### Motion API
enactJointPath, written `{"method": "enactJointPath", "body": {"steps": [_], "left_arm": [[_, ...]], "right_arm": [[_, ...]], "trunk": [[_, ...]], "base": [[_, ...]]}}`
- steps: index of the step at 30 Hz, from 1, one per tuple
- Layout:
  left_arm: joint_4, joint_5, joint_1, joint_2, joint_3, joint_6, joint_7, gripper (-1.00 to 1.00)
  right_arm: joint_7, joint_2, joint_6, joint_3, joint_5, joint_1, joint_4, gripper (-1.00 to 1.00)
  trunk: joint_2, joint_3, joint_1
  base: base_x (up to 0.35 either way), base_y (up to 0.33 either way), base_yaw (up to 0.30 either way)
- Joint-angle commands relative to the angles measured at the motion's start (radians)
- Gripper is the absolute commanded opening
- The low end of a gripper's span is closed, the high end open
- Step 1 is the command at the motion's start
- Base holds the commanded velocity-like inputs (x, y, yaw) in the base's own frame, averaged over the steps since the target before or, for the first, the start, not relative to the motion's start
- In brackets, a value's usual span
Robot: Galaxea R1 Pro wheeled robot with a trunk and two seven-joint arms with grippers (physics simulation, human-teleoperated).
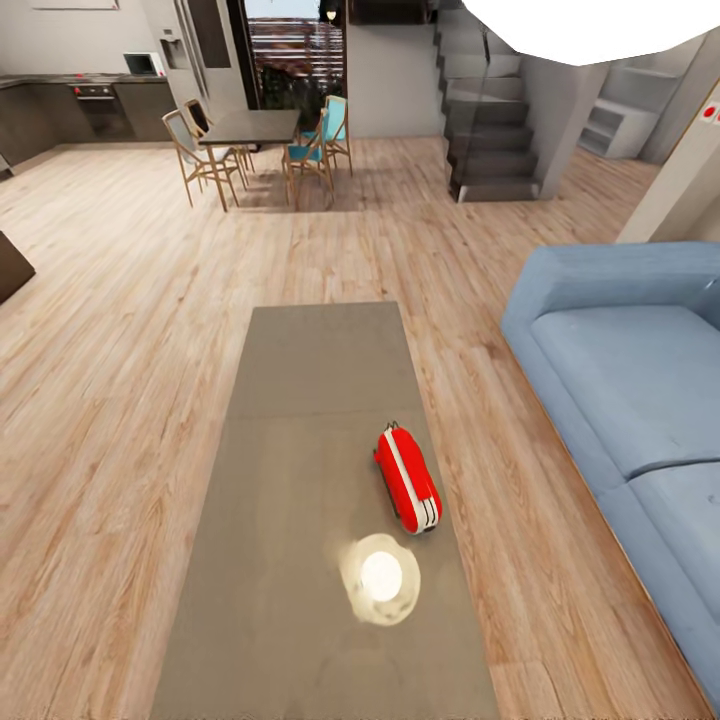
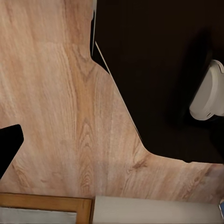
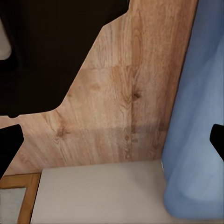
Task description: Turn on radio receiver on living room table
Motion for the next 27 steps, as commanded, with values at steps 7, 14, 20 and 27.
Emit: {"method": "enactJointPath", "body": {"steps": [7,14,20,27], "left_arm": [[0.002,0.002,0.000,0.000,0.000,0.000,0.001,1.00],[0.004,0.002,0.000,-0.001,0.000,-0.002,0.003,1.00],[0.006,0.002,0.000,-0.004,0.000,-0.004,0.012,1.00],[0.005,0.002,0.000,-0.006,0.001,-0.013,0.016,1.00]], "right_arm": [[0.000,0.000,0.000,0.000,0.000,0.000,0.000,1.00],[0.000,0.001,0.000,0.000,0.000,0.000,0.000,1.00],[-0.001,0.000,0.000,-0.001,-0.001,0.001,0.000,1.00],[-0.001,0.001,0.000,-0.002,-0.001,0.000,0.000,1.00]], "trunk": [[0.000,-0.011,0.000],[0.000,-0.023,0.000],[0.000,-0.032,0.000],[0.000,-0.044,0.000]], "base": [[0.000,0.000,0.000],[0.000,0.000,0.000],[0.000,0.000,0.000],[0.000,0.000,0.000]]}}
